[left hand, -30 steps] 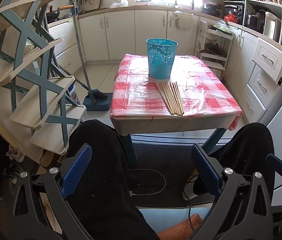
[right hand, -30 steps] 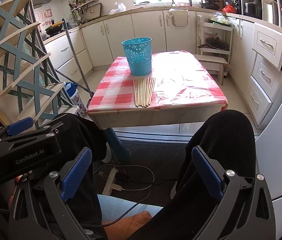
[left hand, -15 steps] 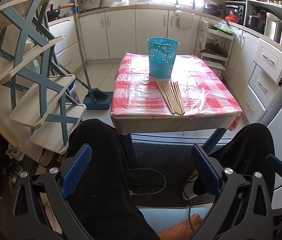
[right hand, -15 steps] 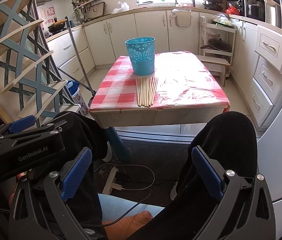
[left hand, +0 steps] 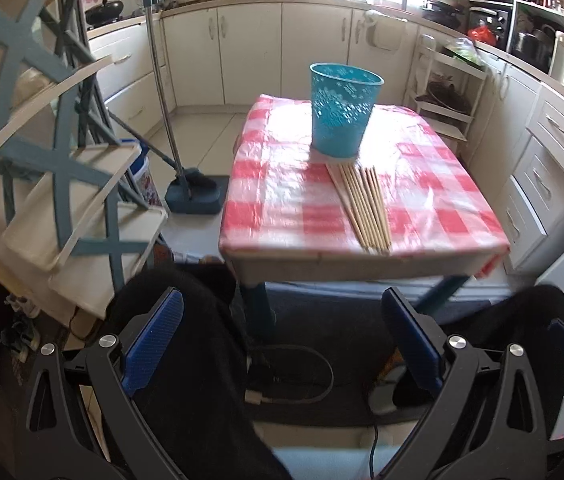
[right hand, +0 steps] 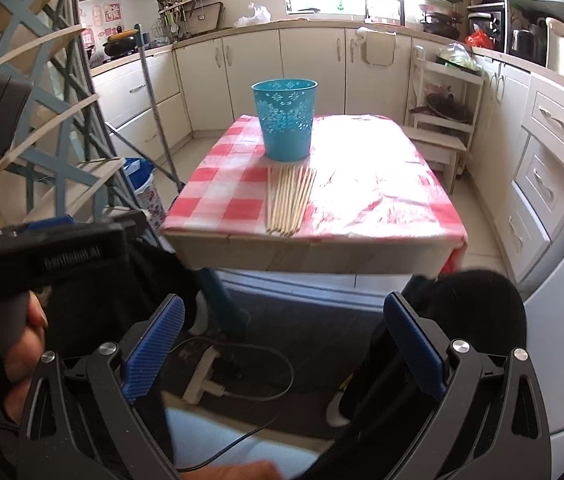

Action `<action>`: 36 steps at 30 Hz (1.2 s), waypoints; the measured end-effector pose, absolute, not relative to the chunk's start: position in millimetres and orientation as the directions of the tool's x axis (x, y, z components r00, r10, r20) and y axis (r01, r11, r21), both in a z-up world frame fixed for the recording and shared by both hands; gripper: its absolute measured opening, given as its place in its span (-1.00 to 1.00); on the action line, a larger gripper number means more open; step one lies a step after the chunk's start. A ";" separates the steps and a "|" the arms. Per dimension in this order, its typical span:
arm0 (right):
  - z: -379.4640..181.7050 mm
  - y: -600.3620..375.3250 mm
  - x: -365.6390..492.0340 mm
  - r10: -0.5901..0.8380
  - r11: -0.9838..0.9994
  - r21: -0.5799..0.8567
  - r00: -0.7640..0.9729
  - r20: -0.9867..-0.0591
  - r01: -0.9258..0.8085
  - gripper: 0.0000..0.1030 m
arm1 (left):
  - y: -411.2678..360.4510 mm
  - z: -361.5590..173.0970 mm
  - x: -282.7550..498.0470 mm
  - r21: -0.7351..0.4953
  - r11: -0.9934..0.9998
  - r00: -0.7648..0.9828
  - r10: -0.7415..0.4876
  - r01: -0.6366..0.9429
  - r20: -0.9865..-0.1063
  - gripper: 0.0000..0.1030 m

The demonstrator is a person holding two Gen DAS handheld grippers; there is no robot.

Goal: Organize utensils
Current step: 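Close the left tool on one wooden chopstick from the bundle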

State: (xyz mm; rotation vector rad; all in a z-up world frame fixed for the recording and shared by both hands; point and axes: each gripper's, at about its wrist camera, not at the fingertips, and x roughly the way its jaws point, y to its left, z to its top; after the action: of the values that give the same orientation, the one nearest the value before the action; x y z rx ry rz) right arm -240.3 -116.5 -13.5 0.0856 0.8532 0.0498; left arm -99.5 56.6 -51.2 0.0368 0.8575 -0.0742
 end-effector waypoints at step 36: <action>-142.9 -175.0 17.6 0.176 0.974 0.224 0.492 -0.853 0.040 -0.37 | -42.5 -187.6 191.6 0.017 0.983 0.486 -0.076 0.184 -0.871 -0.98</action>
State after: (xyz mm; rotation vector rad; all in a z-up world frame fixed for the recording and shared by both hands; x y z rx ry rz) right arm 17.6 -175.0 -142.9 0.2251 1.0557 0.0835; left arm 191.6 -42.5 -187.6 0.1129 1.0518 -0.1582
